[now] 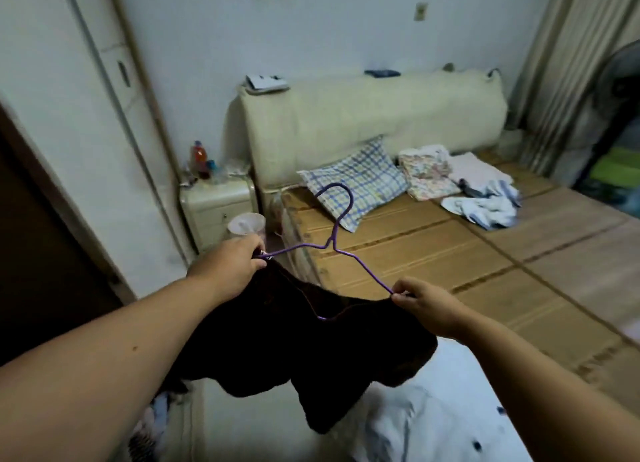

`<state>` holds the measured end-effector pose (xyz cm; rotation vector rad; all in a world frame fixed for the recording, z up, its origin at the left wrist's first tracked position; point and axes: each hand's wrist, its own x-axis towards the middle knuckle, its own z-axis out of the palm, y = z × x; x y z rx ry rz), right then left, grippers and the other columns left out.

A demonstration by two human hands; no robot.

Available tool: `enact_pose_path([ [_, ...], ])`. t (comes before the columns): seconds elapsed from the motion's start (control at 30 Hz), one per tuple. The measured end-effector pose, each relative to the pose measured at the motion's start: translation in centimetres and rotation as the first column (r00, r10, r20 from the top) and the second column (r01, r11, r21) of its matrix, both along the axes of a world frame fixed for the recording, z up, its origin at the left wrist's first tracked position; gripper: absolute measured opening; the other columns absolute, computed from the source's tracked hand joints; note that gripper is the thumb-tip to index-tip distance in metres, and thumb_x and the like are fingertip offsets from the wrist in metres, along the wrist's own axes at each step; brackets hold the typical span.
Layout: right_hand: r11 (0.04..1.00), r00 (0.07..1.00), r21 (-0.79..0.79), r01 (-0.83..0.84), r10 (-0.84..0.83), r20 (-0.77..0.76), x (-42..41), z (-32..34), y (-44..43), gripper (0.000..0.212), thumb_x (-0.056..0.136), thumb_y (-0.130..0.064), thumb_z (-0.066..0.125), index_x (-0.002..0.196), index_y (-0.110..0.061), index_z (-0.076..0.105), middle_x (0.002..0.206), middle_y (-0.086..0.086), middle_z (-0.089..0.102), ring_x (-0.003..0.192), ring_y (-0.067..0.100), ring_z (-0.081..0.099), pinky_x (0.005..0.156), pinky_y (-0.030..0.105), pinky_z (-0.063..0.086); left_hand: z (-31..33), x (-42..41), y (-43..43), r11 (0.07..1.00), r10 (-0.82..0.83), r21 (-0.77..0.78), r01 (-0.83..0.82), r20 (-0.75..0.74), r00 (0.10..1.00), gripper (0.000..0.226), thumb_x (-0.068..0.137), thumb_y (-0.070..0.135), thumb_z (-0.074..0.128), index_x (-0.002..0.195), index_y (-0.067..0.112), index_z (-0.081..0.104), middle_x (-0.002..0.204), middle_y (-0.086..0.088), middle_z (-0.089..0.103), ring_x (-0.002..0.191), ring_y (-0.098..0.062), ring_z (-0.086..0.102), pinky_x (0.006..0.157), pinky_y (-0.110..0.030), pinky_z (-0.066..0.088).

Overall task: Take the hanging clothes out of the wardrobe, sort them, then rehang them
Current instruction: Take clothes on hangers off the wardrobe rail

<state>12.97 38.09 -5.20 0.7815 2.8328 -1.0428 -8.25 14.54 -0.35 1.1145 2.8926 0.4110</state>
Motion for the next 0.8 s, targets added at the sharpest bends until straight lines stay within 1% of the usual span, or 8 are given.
enact_pose_path([
  [0.17,0.974,0.978,-0.101,0.202,-0.197,0.064,8.5,-1.2,2.1,0.015,0.094,-0.026,0.053,0.081,-0.023,0.058,0.075,-0.004,0.056,0.064,0.009,0.048,0.059,0.026,0.034,-2.3,3.9,6.3,0.983,-0.183,0.02,0.182,0.063,0.981,0.018,0.089,0.03,0.059,0.104,0.021,0.053,0.114,-0.01,0.062,0.107,-0.03,0.055,0.086,-0.037,0.045],
  [0.23,0.949,0.956,-0.127,0.29,-0.281,0.081,11.8,-1.8,3.1,0.017,0.094,-0.025,0.054,0.078,-0.021,0.058,0.072,-0.004,0.055,0.062,0.01,0.048,0.059,0.026,0.034,-3.1,5.9,9.2,0.971,-0.237,-0.001,0.238,0.085,0.968,0.019,0.09,0.031,0.058,0.106,0.022,0.052,0.114,-0.01,0.062,0.107,-0.03,0.056,0.085,-0.036,0.045],
  [0.33,0.899,0.911,-0.146,0.412,-0.402,0.097,16.7,-2.8,4.8,0.012,0.093,-0.025,0.054,0.085,-0.019,0.061,0.077,-0.002,0.058,0.066,0.012,0.05,0.063,0.027,0.036,-4.5,9.3,13.9,0.945,-0.32,-0.029,0.325,0.111,0.941,0.019,0.091,0.033,0.057,0.107,0.023,0.053,0.115,-0.009,0.062,0.107,-0.029,0.057,0.084,-0.035,0.044],
  [0.43,0.86,0.864,-0.113,0.498,-0.482,0.144,21.0,-4.1,6.5,0.012,0.095,-0.027,0.051,0.086,-0.023,0.058,0.082,-0.003,0.059,0.07,0.012,0.051,0.065,0.028,0.036,-6.1,12.5,18.6,0.907,-0.404,-0.056,0.417,0.16,0.901,0.017,0.092,0.032,0.056,0.105,0.023,0.052,0.114,-0.007,0.062,0.105,-0.03,0.057,0.084,-0.036,0.044],
  [0.53,0.809,0.808,-0.084,0.582,-0.564,0.172,24.6,-6.0,8.4,0.014,0.097,-0.028,0.048,0.093,-0.019,0.058,0.088,0.002,0.061,0.073,0.014,0.052,0.064,0.028,0.037,-8.1,15.7,23.3,0.862,-0.477,-0.074,0.501,0.212,0.853,0.013,0.094,0.028,0.053,0.105,0.023,0.05,0.109,-0.002,0.064,0.098,-0.027,0.058,0.08,-0.037,0.045],
  [0.6,0.772,0.766,-0.054,0.633,-0.615,0.188,26.4,-7.5,10.3,0.014,0.097,-0.026,0.048,0.093,-0.019,0.059,0.089,-0.001,0.06,0.075,0.01,0.052,0.063,0.024,0.037,-9.6,17.6,26.4,0.84,-0.502,-0.096,0.533,0.235,0.832,0.01,0.096,0.024,0.048,0.105,0.024,0.049,0.101,0.003,0.062,0.089,-0.023,0.057,0.075,-0.035,0.043],
  [0.67,0.746,0.738,-0.048,0.665,-0.645,0.195,27.7,-9.1,12.4,0.014,0.097,-0.024,0.048,0.091,-0.019,0.059,0.089,-0.003,0.059,0.077,0.008,0.051,0.062,0.02,0.036,-11.1,19.0,29.4,0.824,-0.513,-0.111,0.556,0.271,0.814,0.011,0.096,0.021,0.044,0.106,0.025,0.047,0.1,0.006,0.062,0.085,-0.018,0.053,0.075,-0.036,0.043],
  [0.8,0.693,0.69,-0.088,0.715,-0.681,0.244,28.9,-12.0,17.0,0.015,0.097,-0.024,0.047,0.095,-0.016,0.06,0.089,-0.002,0.058,0.079,0.01,0.052,0.063,0.023,0.037,-13.7,20.3,34.8,0.799,-0.521,-0.166,0.578,0.289,0.803,0.013,0.097,0.022,0.04,0.106,0.024,0.048,0.108,0.0,0.062,0.096,-0.025,0.058,0.075,-0.037,0.043],
])
